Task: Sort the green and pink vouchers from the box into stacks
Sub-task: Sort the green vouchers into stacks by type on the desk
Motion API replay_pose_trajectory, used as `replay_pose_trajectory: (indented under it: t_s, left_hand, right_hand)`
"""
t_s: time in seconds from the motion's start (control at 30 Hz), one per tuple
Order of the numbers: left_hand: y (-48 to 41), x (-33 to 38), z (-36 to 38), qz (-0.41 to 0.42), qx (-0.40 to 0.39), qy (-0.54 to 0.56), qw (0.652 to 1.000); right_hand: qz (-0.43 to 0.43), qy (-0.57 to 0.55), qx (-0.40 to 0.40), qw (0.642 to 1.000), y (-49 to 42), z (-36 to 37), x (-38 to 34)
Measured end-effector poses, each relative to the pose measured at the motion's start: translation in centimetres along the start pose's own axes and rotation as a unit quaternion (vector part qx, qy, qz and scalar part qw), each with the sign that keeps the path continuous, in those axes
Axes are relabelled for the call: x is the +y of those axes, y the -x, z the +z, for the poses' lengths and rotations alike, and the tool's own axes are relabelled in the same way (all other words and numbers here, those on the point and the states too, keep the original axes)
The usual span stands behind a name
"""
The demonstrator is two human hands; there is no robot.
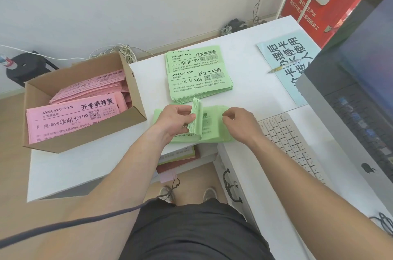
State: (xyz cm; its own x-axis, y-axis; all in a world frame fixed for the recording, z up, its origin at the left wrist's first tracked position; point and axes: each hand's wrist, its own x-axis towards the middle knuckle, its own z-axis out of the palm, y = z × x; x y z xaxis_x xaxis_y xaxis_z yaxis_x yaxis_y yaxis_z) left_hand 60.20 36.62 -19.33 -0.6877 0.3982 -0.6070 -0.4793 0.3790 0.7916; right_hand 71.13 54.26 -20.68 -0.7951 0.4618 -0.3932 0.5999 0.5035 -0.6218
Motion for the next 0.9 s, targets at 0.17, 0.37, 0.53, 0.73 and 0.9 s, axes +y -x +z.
replay_pose_trajectory:
  t_s: [0.17,0.37,0.53,0.73,0.9]
  left_hand:
    - [-0.1,0.0,0.0,0.0,-0.006,0.002,1.0]
    - [0.1,0.2,-0.1,0.001,-0.013,0.0,1.0]
    - [-0.1,0.1,-0.2,-0.004,-0.017,-0.003,1.0]
    - [-0.1,0.4,-0.3,-0.005,-0.017,-0.013,1.0]
    - [-0.4,0.4,-0.5,-0.014,-0.03,-0.018,0.999]
  right_hand:
    - [0.002,0.003,0.001,1.0,0.0,-0.2,0.3]
    - [-0.002,-0.006,0.003,1.0,-0.2,-0.3,0.1]
    - [-0.007,-0.005,0.004,1.0,-0.4,-0.3,-0.2]
    - [-0.008,-0.006,0.005,1.0,-0.7,-0.3,-0.5]
    - [-0.01,-0.004,0.006,1.0,-1.0,-0.3,-1.0]
